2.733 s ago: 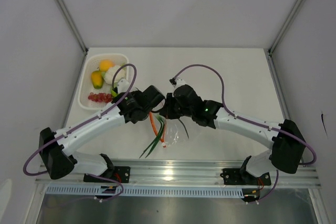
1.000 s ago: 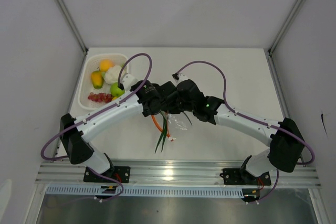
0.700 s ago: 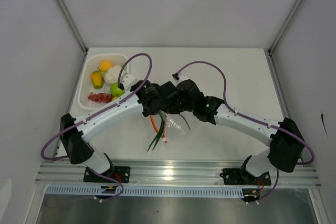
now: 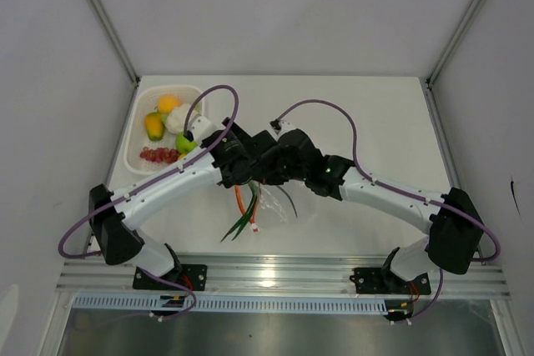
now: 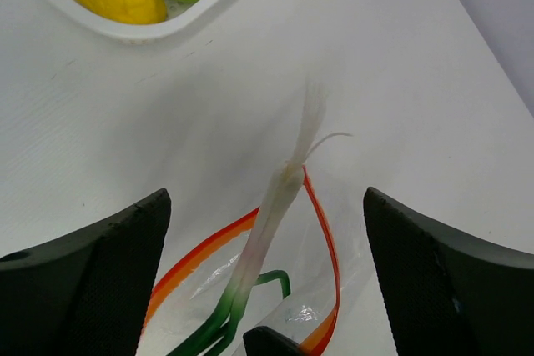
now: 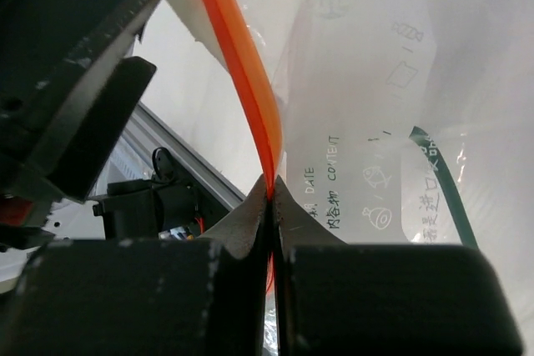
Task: Place the food in the zip-top bag and seal the zipper
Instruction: Place the fake vegetable in the zipper food storage bag.
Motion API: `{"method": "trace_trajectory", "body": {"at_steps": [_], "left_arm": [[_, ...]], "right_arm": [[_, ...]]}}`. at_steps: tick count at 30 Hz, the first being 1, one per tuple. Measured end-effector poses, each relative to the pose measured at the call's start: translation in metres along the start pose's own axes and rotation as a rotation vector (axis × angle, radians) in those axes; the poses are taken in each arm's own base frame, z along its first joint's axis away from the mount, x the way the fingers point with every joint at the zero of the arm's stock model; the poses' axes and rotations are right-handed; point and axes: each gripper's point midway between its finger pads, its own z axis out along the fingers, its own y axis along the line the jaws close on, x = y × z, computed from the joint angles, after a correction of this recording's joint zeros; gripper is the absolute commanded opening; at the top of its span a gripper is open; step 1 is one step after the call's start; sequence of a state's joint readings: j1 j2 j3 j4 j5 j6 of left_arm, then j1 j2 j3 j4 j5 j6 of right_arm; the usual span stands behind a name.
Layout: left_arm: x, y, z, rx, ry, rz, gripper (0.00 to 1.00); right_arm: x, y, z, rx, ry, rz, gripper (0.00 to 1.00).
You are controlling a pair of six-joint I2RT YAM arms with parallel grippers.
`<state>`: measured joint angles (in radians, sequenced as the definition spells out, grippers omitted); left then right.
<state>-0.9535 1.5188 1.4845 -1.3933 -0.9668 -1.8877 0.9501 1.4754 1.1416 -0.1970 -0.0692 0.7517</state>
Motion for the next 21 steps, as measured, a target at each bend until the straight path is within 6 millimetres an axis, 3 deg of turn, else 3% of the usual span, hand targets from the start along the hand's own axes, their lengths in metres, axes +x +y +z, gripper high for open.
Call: {"method": "trace_trajectory", "body": {"at_steps": [9, 18, 21], "left_arm": [[-0.028, 0.007, -0.018, 0.110, 0.017, 0.127, 0.99], [-0.057, 0.020, -0.031, 0.252, 0.013, 0.194, 0.99], [-0.056, 0.027, -0.024, 0.326, 0.028, 0.239, 0.88]], "right_arm": [[0.012, 0.008, -0.001, -0.012, 0.027, -0.015, 0.00], [0.012, 0.007, -0.006, -0.008, 0.028, -0.015, 0.00], [0.011, 0.009, -0.010, -0.014, 0.024, -0.019, 0.00]]}}
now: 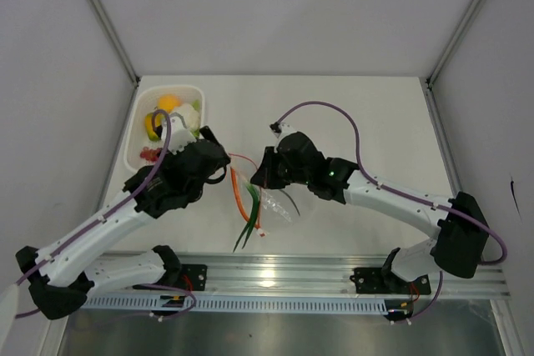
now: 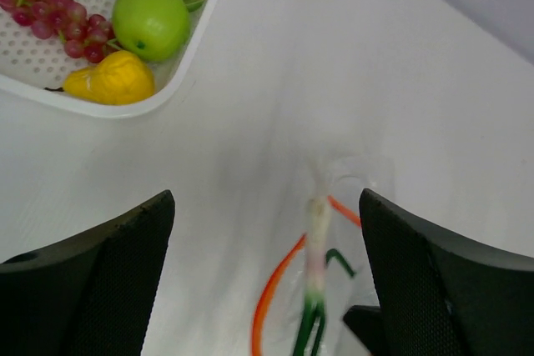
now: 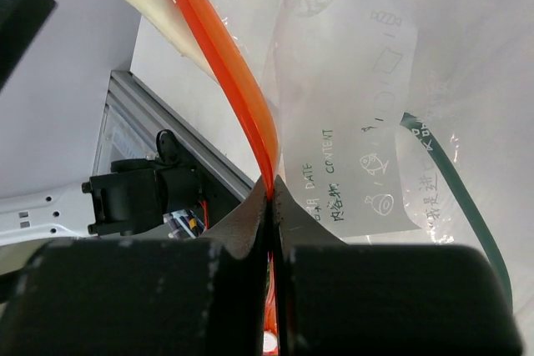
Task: Place the food in the zip-top bag and seal the zipper
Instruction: Place the fake vegetable in the zipper food storage bag.
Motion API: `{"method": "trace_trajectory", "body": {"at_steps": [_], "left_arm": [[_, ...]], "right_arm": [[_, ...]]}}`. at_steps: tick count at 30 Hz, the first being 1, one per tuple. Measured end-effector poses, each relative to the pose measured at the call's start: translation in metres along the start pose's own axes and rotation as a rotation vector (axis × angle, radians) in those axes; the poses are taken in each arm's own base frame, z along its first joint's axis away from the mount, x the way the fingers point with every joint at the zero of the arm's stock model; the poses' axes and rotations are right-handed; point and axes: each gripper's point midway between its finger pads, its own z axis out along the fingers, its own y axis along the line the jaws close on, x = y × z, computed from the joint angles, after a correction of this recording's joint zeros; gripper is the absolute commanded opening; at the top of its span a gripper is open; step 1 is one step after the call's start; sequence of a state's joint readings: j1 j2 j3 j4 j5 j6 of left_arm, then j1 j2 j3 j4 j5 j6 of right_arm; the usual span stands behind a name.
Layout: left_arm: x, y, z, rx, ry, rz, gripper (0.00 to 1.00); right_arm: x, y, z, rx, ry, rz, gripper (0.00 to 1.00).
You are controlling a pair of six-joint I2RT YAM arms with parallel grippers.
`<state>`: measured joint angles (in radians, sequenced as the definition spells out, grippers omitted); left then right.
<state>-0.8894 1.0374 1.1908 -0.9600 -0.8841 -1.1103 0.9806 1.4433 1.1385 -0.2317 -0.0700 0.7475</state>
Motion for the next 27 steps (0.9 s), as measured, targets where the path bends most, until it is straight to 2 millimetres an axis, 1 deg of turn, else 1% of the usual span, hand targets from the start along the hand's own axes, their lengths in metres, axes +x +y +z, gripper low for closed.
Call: {"method": "trace_trajectory", "body": {"at_steps": [1, 3, 5, 7, 9, 11, 13, 15, 16, 17, 18, 20, 21, 22, 24, 27], "left_arm": [[0.003, 0.005, 0.002, 0.016, 0.007, 0.015, 0.85], [0.009, 0.013, 0.005, 0.075, 0.026, 0.052, 0.85], [0.012, 0.013, 0.006, 0.149, 0.032, 0.080, 0.86], [0.011, 0.007, 0.005, 0.216, 0.034, 0.116, 0.87], [0.008, -0.003, 0.005, 0.271, 0.030, 0.138, 0.86], [0.007, -0.014, 0.006, 0.318, 0.033, 0.166, 0.84], [0.011, -0.022, 0.007, 0.355, 0.047, 0.195, 0.81], [0.014, -0.030, 0.006, 0.396, 0.060, 0.213, 0.79], [0.015, -0.034, 0.005, 0.415, 0.065, 0.219, 0.76], [0.016, -0.036, 0.005, 0.425, 0.069, 0.219, 0.75], [0.017, -0.038, 0.004, 0.434, 0.077, 0.227, 0.72], [0.021, -0.042, 0.006, 0.442, 0.095, 0.238, 0.68], [0.024, -0.046, 0.007, 0.448, 0.109, 0.244, 0.63], [0.026, -0.047, 0.008, 0.448, 0.117, 0.246, 0.61], [0.032, -0.048, 0.009, 0.453, 0.140, 0.255, 0.58], [0.036, -0.048, 0.008, 0.457, 0.158, 0.255, 0.54]], "right_arm": [[-0.001, 0.001, -0.002, -0.002, -0.002, -0.002, 0.00], [-0.001, 0.001, -0.006, -0.005, -0.005, -0.008, 0.00], [0.000, 0.001, -0.011, -0.009, -0.005, -0.013, 0.00], [0.001, 0.001, -0.015, -0.011, -0.004, -0.019, 0.00], [0.002, 0.001, -0.018, -0.013, -0.002, -0.023, 0.00], [0.002, 0.001, -0.020, -0.013, 0.000, -0.027, 0.00], [0.003, 0.001, -0.020, -0.012, 0.003, -0.028, 0.00], [0.004, 0.000, -0.021, -0.011, 0.006, -0.031, 0.00], [0.004, 0.000, -0.021, -0.011, 0.009, -0.033, 0.00], [0.005, 0.000, -0.021, -0.010, 0.011, -0.034, 0.00], [0.005, 0.000, -0.021, -0.010, 0.013, -0.035, 0.00], [0.005, 0.000, -0.021, -0.011, 0.013, -0.037, 0.00], [0.005, 0.000, -0.021, -0.011, 0.014, -0.039, 0.00], [0.005, -0.001, -0.021, -0.011, 0.013, -0.040, 0.00], [0.004, -0.001, -0.021, -0.009, 0.012, -0.040, 0.00], [0.003, -0.003, -0.021, -0.006, 0.009, -0.038, 0.00]]}}
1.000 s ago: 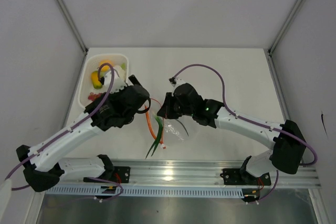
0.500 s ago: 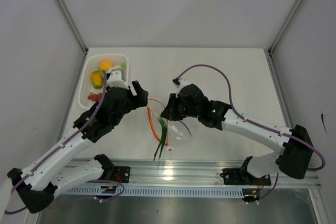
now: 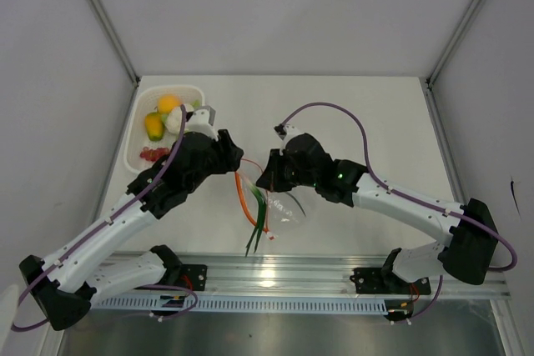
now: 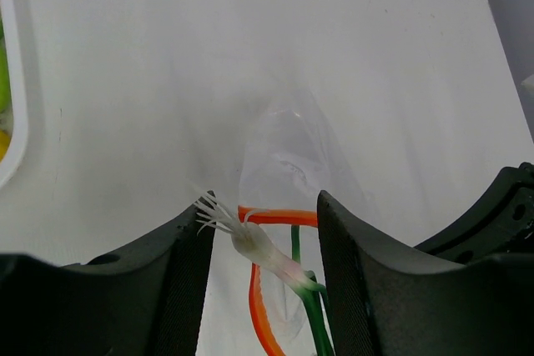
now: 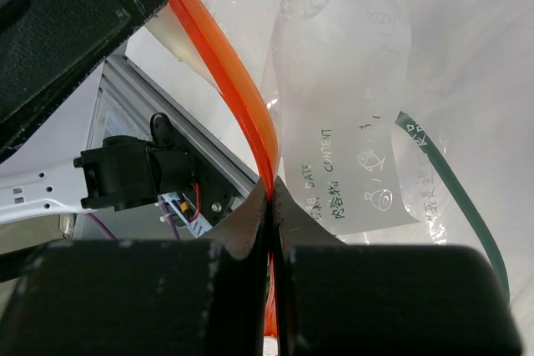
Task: Place the food in the zip-top bag and seal the zipper
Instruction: Place the fake vegetable in the zipper food storage bag.
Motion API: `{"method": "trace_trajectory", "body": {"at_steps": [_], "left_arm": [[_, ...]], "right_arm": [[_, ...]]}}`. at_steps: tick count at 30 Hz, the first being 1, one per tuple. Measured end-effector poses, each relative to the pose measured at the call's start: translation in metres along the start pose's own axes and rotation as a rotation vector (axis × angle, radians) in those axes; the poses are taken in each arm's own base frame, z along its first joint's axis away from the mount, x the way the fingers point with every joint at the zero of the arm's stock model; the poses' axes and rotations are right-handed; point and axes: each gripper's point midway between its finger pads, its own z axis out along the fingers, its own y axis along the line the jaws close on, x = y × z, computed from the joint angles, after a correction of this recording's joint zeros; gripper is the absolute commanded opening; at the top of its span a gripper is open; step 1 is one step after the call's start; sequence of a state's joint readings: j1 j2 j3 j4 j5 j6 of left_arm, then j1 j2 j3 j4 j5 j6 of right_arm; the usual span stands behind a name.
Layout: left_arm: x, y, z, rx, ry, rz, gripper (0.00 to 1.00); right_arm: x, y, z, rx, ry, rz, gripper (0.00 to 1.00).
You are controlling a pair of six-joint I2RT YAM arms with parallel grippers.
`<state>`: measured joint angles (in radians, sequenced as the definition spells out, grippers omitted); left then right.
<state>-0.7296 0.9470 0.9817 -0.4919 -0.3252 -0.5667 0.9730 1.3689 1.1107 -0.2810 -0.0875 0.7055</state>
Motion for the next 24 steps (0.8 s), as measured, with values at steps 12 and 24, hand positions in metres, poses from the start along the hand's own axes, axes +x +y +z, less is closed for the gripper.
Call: {"method": "trace_trajectory", "body": {"at_steps": [12, 24], "left_arm": [[0.013, 0.004, 0.001, -0.007, 0.040, -0.009, 0.40], [0.015, 0.005, 0.001, -0.013, 0.047, -0.020, 0.29]], "right_arm": [[-0.003, -0.002, 0.000, 0.004, -0.005, 0.004, 0.00], [-0.003, -0.002, 0.000, 0.004, -0.006, 0.005, 0.00]]}}
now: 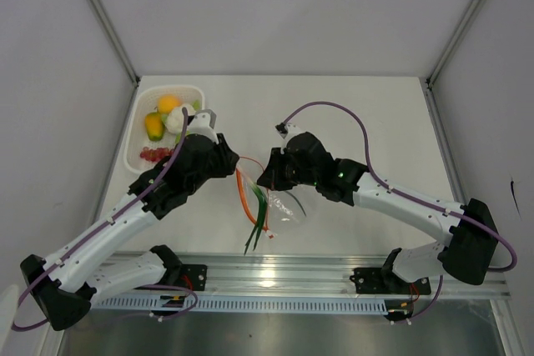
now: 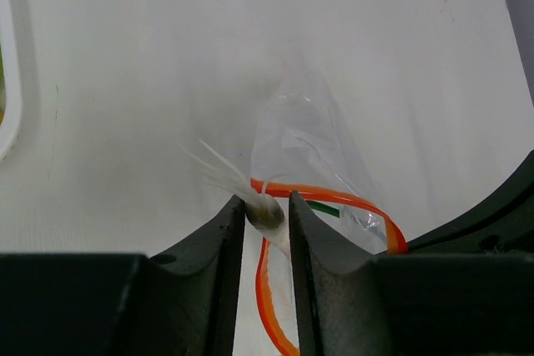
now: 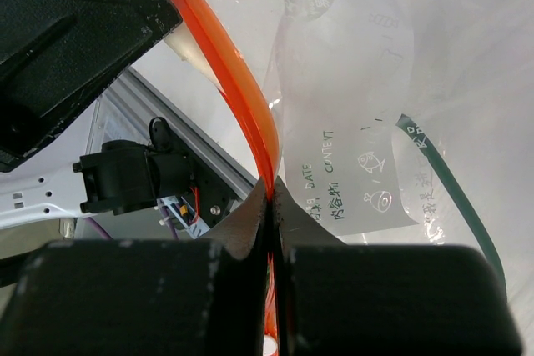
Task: Place the food in the zip-top bag and seal the zipper
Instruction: Place the fake vegetable in the zipper food storage bag.
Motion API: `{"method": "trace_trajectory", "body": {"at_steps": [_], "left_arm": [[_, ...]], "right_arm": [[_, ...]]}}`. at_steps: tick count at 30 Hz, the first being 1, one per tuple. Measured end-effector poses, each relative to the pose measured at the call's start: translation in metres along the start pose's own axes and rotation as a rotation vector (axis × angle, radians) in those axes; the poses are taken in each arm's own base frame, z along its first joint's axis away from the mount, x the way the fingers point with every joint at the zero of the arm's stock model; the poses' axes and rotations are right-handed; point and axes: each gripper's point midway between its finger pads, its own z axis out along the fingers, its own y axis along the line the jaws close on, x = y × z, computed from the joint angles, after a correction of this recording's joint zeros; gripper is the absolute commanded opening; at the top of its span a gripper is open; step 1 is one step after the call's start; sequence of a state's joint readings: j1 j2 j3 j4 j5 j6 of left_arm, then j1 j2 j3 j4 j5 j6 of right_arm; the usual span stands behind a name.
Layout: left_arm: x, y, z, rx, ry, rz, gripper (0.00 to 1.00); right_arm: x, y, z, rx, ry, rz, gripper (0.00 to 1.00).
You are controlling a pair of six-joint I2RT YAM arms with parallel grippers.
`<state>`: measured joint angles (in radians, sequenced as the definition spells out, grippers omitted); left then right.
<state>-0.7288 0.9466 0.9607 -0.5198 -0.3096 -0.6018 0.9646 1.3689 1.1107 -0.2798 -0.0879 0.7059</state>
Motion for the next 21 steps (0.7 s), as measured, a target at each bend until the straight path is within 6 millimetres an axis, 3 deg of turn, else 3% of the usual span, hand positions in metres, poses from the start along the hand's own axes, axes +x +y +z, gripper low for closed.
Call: {"method": "trace_trajectory", "body": {"at_steps": [4, 5, 6, 13, 21], "left_arm": [[0.001, 0.000, 0.001, -0.004, 0.004, -0.004, 0.15], [0.002, 0.001, 0.001, -0.006, 0.008, -0.006, 0.03], [0.003, 0.001, 0.001, -0.009, 0.011, -0.008, 0.01], [0.009, 0.009, 0.003, -0.059, 0.038, -0.023, 0.01], [-0.006, 0.012, -0.010, -0.096, -0.017, -0.066, 0.01]], "right_arm": [[0.000, 0.000, 0.000, 0.000, 0.000, 0.000, 0.00], [0.000, 0.000, 0.000, 0.000, -0.001, 0.000, 0.00], [0.000, 0.000, 0.000, 0.000, 0.000, 0.000, 0.00], [0.000, 0.001, 0.000, 0.000, -0.001, 0.018, 0.00], [0.002, -0.003, 0.007, 0.027, 0.001, 0.062, 0.00]]}}
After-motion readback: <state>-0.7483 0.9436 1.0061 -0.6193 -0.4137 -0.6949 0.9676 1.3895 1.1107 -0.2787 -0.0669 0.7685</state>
